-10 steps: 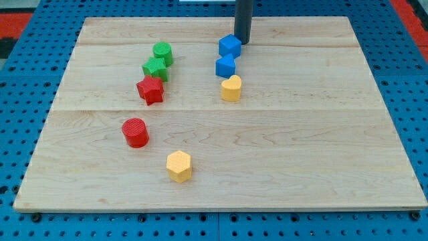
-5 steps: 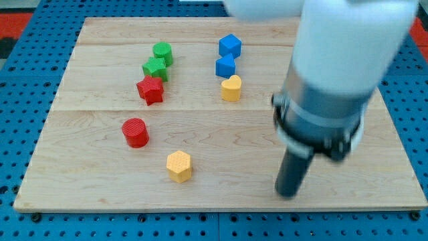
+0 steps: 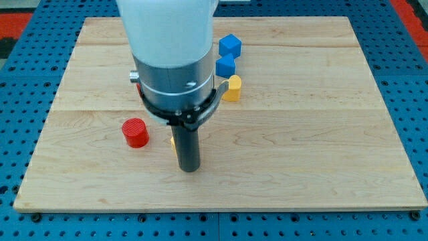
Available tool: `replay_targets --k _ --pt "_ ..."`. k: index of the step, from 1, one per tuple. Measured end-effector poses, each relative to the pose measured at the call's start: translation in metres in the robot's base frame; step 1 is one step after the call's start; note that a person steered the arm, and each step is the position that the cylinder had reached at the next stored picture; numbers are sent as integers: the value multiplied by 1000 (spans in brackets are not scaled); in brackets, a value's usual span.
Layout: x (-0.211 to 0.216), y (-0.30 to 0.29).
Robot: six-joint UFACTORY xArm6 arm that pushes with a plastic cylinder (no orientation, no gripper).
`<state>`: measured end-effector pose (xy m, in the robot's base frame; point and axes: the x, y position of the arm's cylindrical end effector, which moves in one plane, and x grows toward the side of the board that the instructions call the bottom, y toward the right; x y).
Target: Keep blue blocks and yellow blocks in a vertical line
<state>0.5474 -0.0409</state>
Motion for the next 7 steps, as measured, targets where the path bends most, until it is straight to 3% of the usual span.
replay_targets --k 2,4,5,6,7 --pt "6 -46" --pt "-47 17" --pt "-54 14" --pt "-53 -35" --pt "-59 -44"
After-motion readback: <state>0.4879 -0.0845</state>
